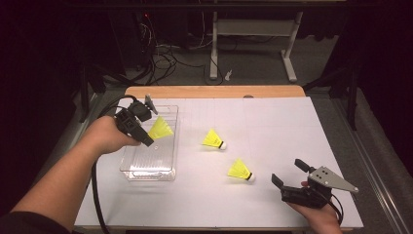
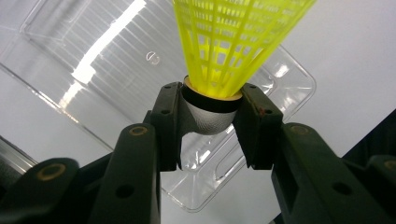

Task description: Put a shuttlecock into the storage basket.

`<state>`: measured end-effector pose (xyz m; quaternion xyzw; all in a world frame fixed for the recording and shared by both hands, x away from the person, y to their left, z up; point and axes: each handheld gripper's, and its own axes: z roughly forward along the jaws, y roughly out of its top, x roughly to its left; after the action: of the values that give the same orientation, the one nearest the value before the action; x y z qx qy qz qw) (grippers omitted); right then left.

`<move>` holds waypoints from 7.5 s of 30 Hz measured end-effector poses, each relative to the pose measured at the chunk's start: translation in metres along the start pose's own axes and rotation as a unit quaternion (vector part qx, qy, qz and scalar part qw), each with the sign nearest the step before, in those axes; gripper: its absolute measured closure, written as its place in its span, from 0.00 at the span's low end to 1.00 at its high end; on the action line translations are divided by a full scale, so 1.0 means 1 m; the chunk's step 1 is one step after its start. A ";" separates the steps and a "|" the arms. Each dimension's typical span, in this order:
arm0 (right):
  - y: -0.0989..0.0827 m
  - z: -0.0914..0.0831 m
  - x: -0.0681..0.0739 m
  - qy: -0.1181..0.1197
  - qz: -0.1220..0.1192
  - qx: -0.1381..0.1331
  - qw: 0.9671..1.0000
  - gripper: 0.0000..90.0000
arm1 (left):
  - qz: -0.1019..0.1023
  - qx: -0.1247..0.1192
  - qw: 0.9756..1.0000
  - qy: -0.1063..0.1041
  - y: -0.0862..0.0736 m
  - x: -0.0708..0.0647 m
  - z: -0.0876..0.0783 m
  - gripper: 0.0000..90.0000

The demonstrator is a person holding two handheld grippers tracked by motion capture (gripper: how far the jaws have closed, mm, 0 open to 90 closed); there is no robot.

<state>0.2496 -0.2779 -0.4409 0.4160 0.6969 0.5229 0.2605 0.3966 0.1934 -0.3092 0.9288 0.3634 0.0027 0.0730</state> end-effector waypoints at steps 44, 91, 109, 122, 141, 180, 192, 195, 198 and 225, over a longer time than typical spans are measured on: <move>-0.001 0.000 -0.001 -0.001 0.006 0.000 1.000 0.05 | -0.036 0.027 0.998 0.035 0.014 0.039 0.036 0.71; -0.003 0.002 0.000 0.005 0.002 0.004 1.000 0.06 | -0.087 0.052 0.994 0.026 0.000 0.071 0.087 0.71; -0.004 0.002 0.000 0.007 0.003 0.004 1.000 0.06 | -0.087 0.064 0.994 0.029 0.005 0.068 0.094 0.71; -0.004 0.001 0.000 0.006 0.006 0.004 1.000 0.06 | -0.079 0.078 0.993 0.032 0.010 0.066 0.103 0.71; -0.004 0.001 0.000 0.005 0.007 0.003 1.000 0.06 | -0.074 0.048 0.996 0.002 0.009 0.065 0.093 0.43; -0.003 0.001 0.001 0.005 0.004 0.000 1.000 0.06 | -0.056 0.014 0.998 0.004 -0.004 0.029 0.051 0.13; -0.002 0.000 0.002 0.004 0.002 0.001 1.000 0.06 | -0.032 0.007 0.999 -0.018 0.006 0.009 0.051 0.01; -0.002 0.000 0.002 0.004 0.003 0.001 1.000 0.06 | -0.033 0.003 0.999 -0.020 0.006 0.008 0.050 0.01; -0.002 0.001 0.002 0.005 0.003 0.001 1.000 0.06 | -0.043 -0.001 0.999 -0.015 0.006 0.008 0.048 0.01; -0.005 0.008 0.001 0.002 0.004 0.009 1.000 0.06 | 0.003 -0.018 0.999 -0.028 0.027 -0.028 0.044 0.01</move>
<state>0.2543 -0.2738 -0.4479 0.4205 0.7005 0.5183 0.2528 0.3967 0.1486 -0.3475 0.9279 0.3587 -0.0164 0.1002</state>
